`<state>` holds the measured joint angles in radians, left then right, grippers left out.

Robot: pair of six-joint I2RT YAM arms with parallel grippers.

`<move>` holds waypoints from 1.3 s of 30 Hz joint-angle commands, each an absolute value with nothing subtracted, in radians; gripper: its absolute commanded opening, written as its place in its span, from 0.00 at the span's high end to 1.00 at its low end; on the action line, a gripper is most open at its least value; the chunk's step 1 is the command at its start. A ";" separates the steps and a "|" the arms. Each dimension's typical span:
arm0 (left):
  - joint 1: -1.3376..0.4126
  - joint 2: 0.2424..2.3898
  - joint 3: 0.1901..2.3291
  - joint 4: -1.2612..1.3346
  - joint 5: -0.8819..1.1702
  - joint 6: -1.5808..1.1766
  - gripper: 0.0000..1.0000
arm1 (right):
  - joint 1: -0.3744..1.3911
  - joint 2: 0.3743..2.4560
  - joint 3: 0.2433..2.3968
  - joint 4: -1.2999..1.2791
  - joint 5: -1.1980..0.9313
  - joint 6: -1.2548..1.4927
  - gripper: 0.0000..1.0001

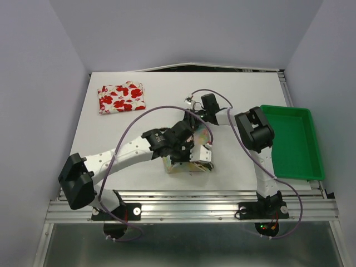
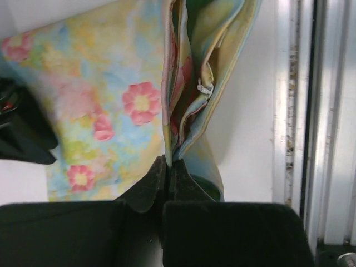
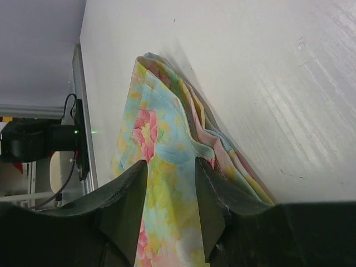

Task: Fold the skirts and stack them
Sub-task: Fold the skirt

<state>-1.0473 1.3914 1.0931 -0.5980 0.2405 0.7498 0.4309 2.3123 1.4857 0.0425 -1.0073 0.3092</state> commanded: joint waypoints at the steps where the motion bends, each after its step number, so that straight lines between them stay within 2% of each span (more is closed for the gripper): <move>1: -0.921 1.460 1.186 -0.649 0.278 0.816 1.00 | 0.456 2.361 1.407 -0.077 -0.890 0.241 0.54; 16: -0.678 1.701 1.325 -0.470 0.223 0.922 1.00 | 0.465 2.341 1.362 -0.074 -0.930 0.215 0.56; 29: -0.678 1.749 1.178 -0.230 0.190 0.965 1.00 | 0.465 2.324 1.391 -0.078 -0.908 0.236 0.56; 39: -0.686 1.756 1.031 -0.035 0.129 0.876 1.00 | 0.465 2.349 1.480 -0.156 -0.879 0.218 0.55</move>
<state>-0.6796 1.7576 1.0618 -0.1467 0.1608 0.9161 0.4450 2.2906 1.4841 -0.0452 -1.0012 0.2714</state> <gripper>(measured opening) 0.048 0.441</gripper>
